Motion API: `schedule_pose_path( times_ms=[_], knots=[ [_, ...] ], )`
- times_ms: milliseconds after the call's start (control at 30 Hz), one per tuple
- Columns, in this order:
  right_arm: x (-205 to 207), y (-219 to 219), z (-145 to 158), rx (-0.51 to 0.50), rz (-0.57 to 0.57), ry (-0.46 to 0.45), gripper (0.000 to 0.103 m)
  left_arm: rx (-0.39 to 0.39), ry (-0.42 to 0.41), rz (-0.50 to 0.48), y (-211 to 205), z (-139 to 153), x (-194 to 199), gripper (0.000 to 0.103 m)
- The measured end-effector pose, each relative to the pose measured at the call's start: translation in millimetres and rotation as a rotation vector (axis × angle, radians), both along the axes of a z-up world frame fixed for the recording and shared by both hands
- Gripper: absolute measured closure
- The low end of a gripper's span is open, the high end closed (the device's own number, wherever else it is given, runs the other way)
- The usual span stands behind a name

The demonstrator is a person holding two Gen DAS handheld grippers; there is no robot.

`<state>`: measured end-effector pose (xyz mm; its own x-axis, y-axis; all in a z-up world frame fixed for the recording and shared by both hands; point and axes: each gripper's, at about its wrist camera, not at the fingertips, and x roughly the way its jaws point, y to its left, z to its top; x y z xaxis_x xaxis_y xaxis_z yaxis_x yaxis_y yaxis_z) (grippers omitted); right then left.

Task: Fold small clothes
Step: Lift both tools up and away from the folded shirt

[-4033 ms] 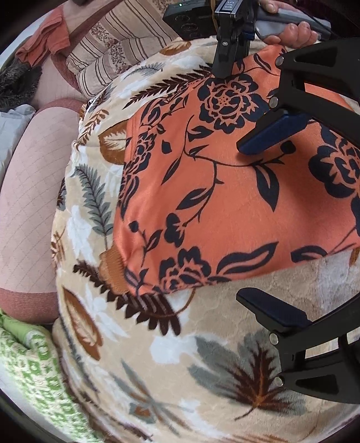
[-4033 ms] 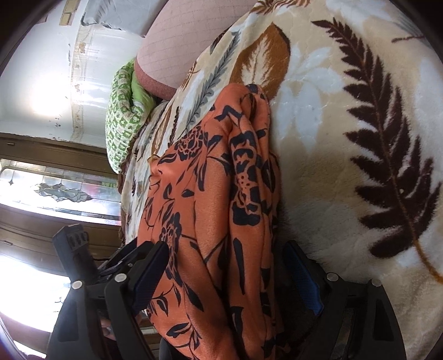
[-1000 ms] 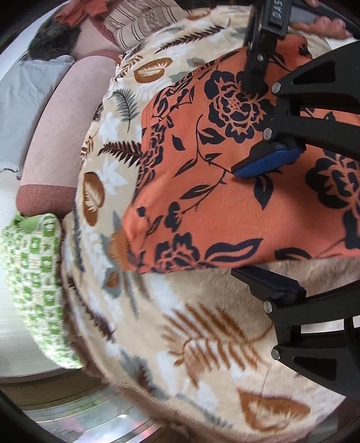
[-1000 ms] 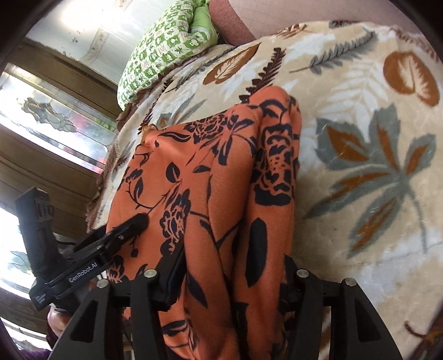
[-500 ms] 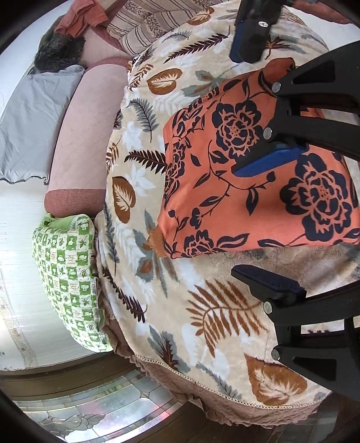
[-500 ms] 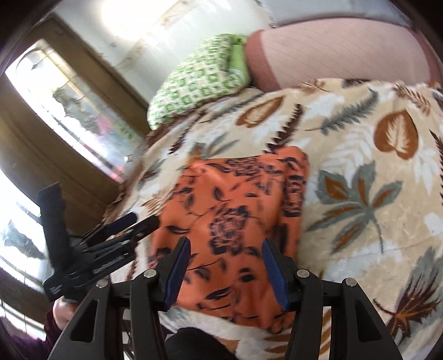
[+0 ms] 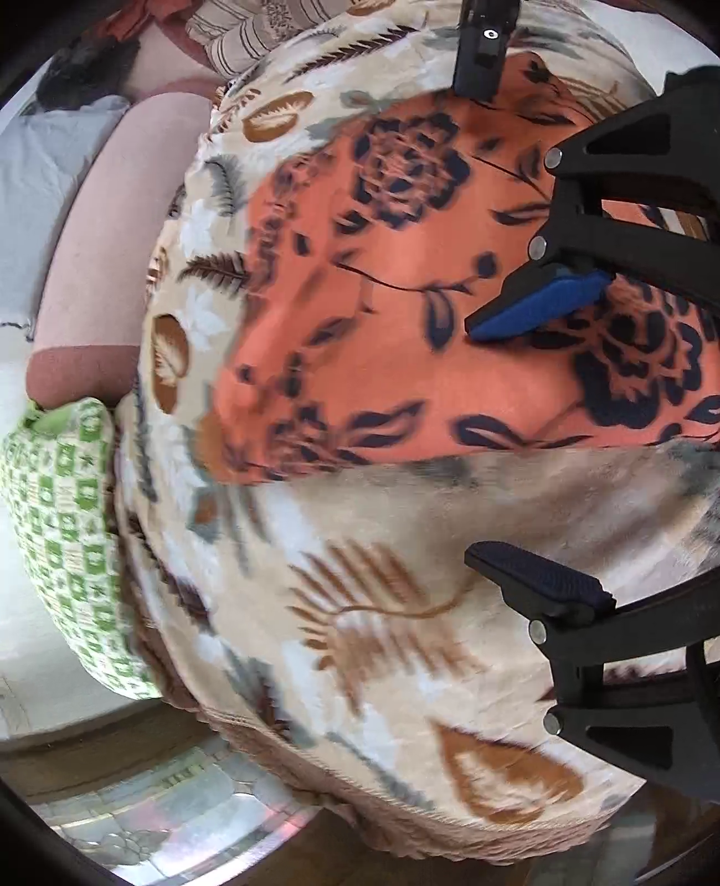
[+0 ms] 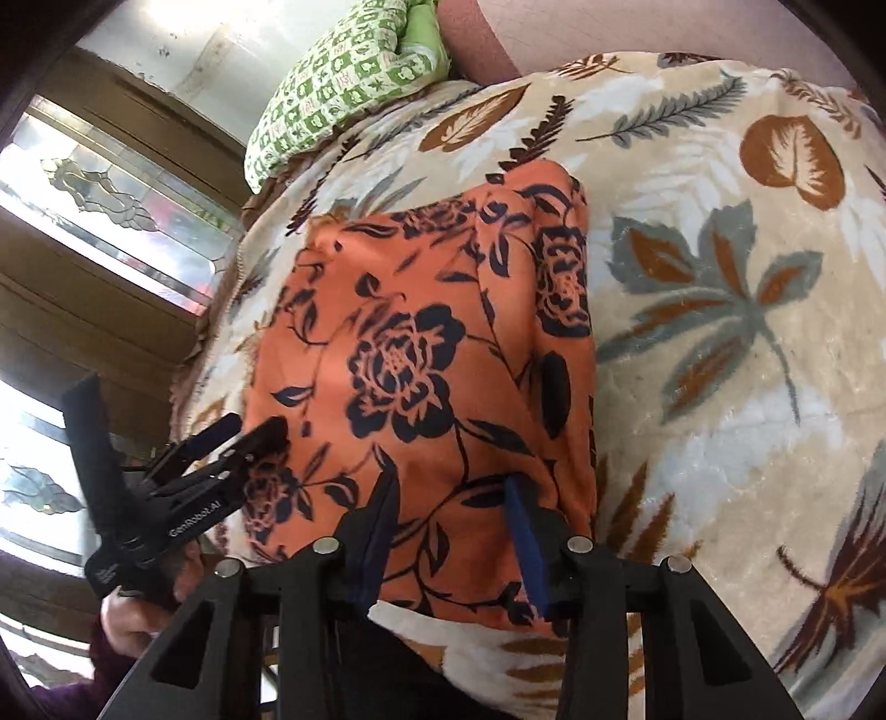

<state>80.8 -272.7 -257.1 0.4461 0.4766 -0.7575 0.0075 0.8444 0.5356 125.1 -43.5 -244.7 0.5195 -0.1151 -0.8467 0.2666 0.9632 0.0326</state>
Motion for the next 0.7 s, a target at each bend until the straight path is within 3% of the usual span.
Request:
schedule_pose_path(
  times_ms=[100,200,267,400,533,700],
  knots=[
    [15.1,-5.3,17.4,0.033,-0.006,-0.049,0.06,-0.013,-0.062,-0.011,-7.5,21.4,19.4,0.027],
    [47.0,-9.9,24.4,0.026,-0.045,-0.083,0.059,0.036,-0.081,-0.027,-23.9,21.5,52.1,0.025],
    [74.7,-13.5,13.8,0.044,-0.067,-0.066,0.059,0.089,-0.024,-0.026,-35.0,3.2,80.9,0.025],
    [119.5,-18.5,-23.9,0.089,-0.101,0.017,0.059,0.077,0.094,-0.006,-41.8,-39.4,111.4,0.023],
    [130.5,-22.4,-31.1,0.134,-0.089,0.031,0.059,0.037,0.078,0.026,-33.9,-31.7,106.4,0.021],
    [96.3,-23.0,2.7,0.083,-0.108,-0.012,0.051,0.029,-0.02,0.022,-30.5,9.0,65.1,0.022]
  ],
)
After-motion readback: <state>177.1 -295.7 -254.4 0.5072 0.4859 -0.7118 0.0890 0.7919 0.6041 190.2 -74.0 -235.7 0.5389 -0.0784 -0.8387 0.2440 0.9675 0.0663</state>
